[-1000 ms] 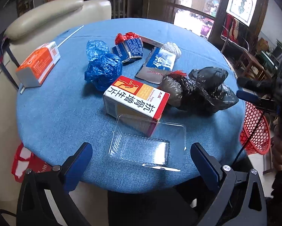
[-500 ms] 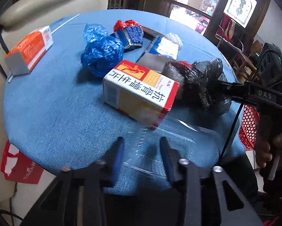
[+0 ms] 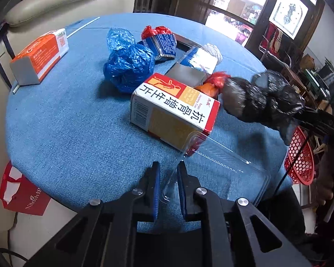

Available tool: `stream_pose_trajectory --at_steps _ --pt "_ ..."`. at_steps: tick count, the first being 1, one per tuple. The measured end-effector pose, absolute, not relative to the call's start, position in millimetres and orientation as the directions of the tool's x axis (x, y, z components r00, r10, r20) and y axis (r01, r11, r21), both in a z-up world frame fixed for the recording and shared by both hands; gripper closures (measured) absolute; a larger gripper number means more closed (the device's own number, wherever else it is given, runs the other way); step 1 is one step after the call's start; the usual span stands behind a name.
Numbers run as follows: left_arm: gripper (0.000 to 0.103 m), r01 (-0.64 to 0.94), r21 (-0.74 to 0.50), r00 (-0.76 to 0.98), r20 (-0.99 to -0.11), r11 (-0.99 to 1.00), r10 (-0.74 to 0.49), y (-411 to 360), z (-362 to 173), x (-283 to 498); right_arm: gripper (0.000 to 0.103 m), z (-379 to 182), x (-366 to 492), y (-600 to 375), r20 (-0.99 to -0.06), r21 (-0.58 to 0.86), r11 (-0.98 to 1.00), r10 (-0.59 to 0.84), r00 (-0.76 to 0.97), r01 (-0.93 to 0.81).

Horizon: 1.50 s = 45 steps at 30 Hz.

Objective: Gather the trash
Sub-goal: 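Grasp the clear plastic tray with the left gripper while the right gripper lifts the black bags, then carry the black bags and clear tray to the red basket and release both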

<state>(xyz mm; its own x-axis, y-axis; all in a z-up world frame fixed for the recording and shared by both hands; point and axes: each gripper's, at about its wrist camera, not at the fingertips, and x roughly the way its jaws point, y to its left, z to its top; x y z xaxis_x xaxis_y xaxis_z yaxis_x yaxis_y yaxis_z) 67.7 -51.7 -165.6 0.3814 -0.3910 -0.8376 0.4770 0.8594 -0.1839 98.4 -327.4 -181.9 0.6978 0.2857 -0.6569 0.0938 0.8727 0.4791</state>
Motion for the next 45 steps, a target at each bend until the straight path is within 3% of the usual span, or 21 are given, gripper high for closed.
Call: stream_pose_trajectory --at_steps 8,11,17,19,20,21,24,31,35,45 --pt "0.094 0.520 -0.163 0.413 -0.812 0.838 -0.414 -63 -145 57 0.071 -174 75 -354 -0.620 0.526 0.839 0.267 0.738 0.139" --pt "0.094 0.545 -0.136 0.431 -0.801 0.827 -0.416 -70 -138 50 0.076 -171 68 -361 -0.601 0.547 0.825 0.269 0.752 0.142" --pt "0.094 0.537 -0.130 0.418 -0.817 0.834 -0.397 -74 -146 51 0.073 -185 71 -367 -0.633 0.578 0.796 0.299 0.715 0.179" --pt "0.094 0.537 -0.138 0.413 -0.817 0.832 -0.402 -74 -147 50 0.058 -192 72 -370 -0.645 0.600 0.774 0.320 0.694 0.202" --pt "0.094 0.541 -0.135 0.414 -0.816 0.830 -0.403 -75 -147 49 0.031 -195 71 -371 -0.644 0.610 0.765 0.325 0.693 0.208" --pt "0.094 0.545 -0.133 0.416 -0.815 0.828 -0.404 -77 -146 48 0.024 -195 70 -372 -0.628 0.625 0.753 0.328 0.706 0.206" --pt "0.094 0.557 -0.134 0.413 -0.812 0.819 -0.413 -80 -144 46 0.024 -194 72 -367 -0.611 0.620 0.764 0.327 0.721 0.178" --pt "0.094 0.565 -0.120 0.429 -0.802 0.817 -0.415 -83 -133 41 0.027 -204 109 -326 -0.718 0.452 0.883 0.275 0.639 0.128" --pt "0.094 0.561 -0.117 0.448 -0.790 0.820 -0.419 -81 -121 40 0.063 -208 113 -311 -0.737 0.390 0.917 0.254 0.626 0.087" --pt "0.094 0.614 -0.044 0.486 -0.766 0.788 -0.421 -125 -86 39 0.063 -185 61 -360 -0.657 0.474 0.865 0.225 0.719 0.162"
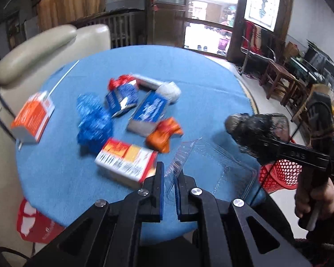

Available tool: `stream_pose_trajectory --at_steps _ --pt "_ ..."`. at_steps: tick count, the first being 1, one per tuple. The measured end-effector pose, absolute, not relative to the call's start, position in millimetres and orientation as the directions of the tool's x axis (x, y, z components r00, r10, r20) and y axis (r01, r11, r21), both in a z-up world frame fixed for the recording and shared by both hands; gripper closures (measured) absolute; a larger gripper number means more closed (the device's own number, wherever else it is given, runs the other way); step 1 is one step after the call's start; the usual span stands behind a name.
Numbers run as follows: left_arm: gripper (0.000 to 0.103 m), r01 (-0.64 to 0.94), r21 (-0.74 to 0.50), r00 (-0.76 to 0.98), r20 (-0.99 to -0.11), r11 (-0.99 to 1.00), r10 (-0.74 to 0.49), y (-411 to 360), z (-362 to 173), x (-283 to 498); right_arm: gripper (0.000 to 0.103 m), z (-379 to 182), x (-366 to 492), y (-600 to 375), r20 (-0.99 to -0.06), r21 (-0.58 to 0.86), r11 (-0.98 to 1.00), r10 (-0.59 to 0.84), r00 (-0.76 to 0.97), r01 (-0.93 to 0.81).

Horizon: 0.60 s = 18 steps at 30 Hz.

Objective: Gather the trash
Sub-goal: 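Carry the black bags and clear tray to the red basket and release both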

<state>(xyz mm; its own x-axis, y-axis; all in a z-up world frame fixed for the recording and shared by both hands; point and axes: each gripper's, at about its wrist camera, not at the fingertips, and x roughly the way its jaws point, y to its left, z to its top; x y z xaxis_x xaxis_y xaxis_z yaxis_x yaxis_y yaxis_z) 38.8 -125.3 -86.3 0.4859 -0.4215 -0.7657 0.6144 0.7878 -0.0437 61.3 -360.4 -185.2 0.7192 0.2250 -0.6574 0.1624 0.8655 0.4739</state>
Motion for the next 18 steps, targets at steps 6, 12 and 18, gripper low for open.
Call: stream_pose_trajectory --at_steps 6,12,18 --pt "0.094 0.701 -0.004 0.462 -0.759 0.713 -0.458 -187 -73 25 0.063 -169 1 -406 -0.624 0.487 0.838 0.136 0.770 0.247" --pt "0.094 0.781 0.000 0.405 -0.762 0.625 -0.506 -259 -66 10 0.063 -158 -61 -452 -0.602 0.493 0.798 0.025 0.798 0.346" --pt "0.094 0.839 0.002 0.338 -0.785 0.544 -0.519 -322 -74 -11 0.061 -159 -106 -483 -0.608 0.500 0.754 -0.046 0.793 0.426"
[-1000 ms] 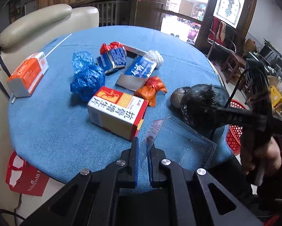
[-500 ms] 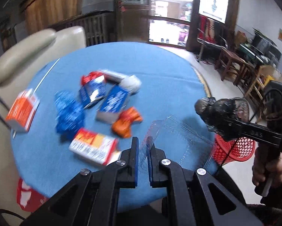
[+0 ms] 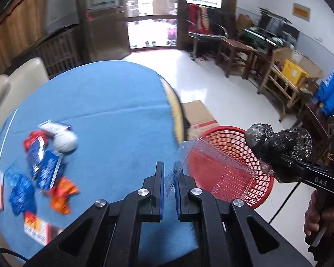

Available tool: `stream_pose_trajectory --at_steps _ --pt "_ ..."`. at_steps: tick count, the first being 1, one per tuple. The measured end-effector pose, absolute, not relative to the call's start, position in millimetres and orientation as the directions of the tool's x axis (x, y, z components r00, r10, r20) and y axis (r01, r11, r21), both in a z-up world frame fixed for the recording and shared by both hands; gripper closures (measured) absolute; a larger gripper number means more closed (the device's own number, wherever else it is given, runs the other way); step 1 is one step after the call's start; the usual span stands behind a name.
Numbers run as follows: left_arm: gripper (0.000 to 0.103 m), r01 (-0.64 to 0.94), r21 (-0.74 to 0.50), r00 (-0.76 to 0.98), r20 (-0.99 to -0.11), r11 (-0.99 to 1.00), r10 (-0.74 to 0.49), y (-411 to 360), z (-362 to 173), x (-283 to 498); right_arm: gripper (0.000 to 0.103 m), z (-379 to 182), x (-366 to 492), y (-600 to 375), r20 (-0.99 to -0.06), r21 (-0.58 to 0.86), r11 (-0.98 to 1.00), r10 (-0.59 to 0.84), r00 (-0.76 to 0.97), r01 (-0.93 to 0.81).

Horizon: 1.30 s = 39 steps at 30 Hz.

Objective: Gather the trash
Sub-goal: 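Carry the black bags and clear tray to the red basket and release both, then return both grippers over the table toward the remaining items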

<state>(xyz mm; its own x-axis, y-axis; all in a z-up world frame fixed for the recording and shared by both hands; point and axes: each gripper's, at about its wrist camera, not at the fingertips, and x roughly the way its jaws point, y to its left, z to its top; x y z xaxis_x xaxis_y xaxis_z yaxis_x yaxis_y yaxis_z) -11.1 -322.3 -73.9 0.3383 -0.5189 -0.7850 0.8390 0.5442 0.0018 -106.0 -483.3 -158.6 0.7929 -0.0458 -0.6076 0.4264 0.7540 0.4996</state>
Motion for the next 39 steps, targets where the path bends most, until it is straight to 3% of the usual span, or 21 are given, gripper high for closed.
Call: stream_pose_trajectory --at_steps 8,10,12,13,23,30,39 --pt "0.094 0.875 0.010 0.295 -0.802 0.483 -0.519 -372 -85 -31 0.060 -170 -130 -505 -0.604 0.546 0.693 -0.064 0.794 0.471" --pt "0.082 0.879 0.000 0.279 -0.810 0.476 -0.516 -379 -87 -31 0.057 -171 -134 -509 -0.603 0.560 0.677 -0.063 0.795 0.478" --pt "0.045 0.877 -0.005 0.280 -0.807 0.480 -0.520 -383 -88 -30 0.042 -174 -144 -517 -0.593 0.587 0.653 -0.055 0.803 0.478" --pt "0.040 0.874 0.003 0.294 -0.800 0.487 -0.523 -384 -89 -30 0.040 -175 -147 -519 -0.586 0.607 0.637 -0.046 0.809 0.476" --pt "0.039 0.848 -0.035 0.295 -0.798 0.529 -0.526 -347 -87 -20 0.038 -176 -152 -524 -0.561 0.648 0.608 -0.028 0.827 0.459" --pt "0.038 0.786 -0.005 0.397 -0.763 0.618 -0.510 -268 -81 -9 0.038 -167 -139 -512 -0.568 0.620 0.654 -0.007 0.823 0.434" --pt "0.034 0.567 0.058 0.583 -0.733 0.822 -0.351 -132 -85 21 0.038 -160 -116 -489 -0.582 0.599 0.697 0.043 0.812 0.393"
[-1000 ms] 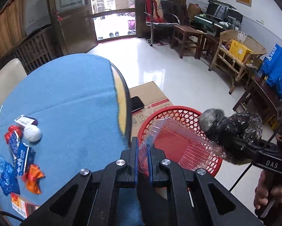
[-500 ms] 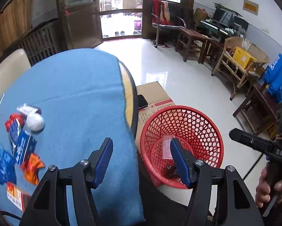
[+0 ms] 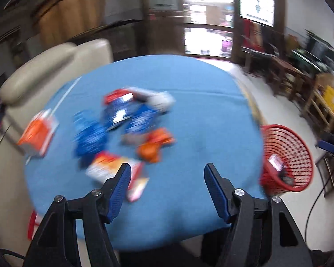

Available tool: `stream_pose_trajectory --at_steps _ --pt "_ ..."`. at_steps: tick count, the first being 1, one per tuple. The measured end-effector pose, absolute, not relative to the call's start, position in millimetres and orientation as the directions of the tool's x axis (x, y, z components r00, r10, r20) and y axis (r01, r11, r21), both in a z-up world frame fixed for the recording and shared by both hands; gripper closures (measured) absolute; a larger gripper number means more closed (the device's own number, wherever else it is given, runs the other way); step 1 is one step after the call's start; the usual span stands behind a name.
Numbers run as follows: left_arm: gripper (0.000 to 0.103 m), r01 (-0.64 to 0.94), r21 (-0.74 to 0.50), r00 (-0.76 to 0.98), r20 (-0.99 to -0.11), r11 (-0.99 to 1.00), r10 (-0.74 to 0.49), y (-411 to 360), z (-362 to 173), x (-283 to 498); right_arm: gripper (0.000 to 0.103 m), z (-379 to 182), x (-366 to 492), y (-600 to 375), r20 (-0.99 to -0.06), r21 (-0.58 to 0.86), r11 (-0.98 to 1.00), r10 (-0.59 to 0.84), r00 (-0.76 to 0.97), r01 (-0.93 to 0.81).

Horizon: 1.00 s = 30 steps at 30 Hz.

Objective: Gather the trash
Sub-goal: 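Return both grippers over the table toward the remaining items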

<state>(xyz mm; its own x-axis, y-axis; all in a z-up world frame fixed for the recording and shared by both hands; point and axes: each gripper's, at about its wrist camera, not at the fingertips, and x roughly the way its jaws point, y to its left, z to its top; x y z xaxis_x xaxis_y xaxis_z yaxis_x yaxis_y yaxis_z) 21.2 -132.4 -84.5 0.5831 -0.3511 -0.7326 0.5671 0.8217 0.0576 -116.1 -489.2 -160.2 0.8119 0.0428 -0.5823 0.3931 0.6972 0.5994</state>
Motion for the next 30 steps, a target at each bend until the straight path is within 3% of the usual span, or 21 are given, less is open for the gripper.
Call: stream_pose_trajectory --at_steps 8,20,28,30 --pt "0.032 0.406 -0.004 0.618 -0.736 0.914 -0.278 -59 -92 54 0.038 -156 -72 -451 -0.603 0.571 0.756 0.121 0.788 0.321" --pt "0.030 0.308 -0.215 0.463 -0.817 0.927 -0.344 -78 -114 109 0.038 -166 -24 -410 -0.640 0.552 0.790 0.198 0.742 0.266" --pt "0.030 0.182 -0.151 0.424 -0.879 0.972 -0.216 -104 -135 143 0.038 -170 1 -400 -0.662 0.537 0.808 0.225 0.714 0.243" --pt "0.030 0.189 -0.171 0.409 -0.881 0.967 -0.236 -105 -137 145 0.038 -168 12 -395 -0.666 0.531 0.815 0.234 0.709 0.230"
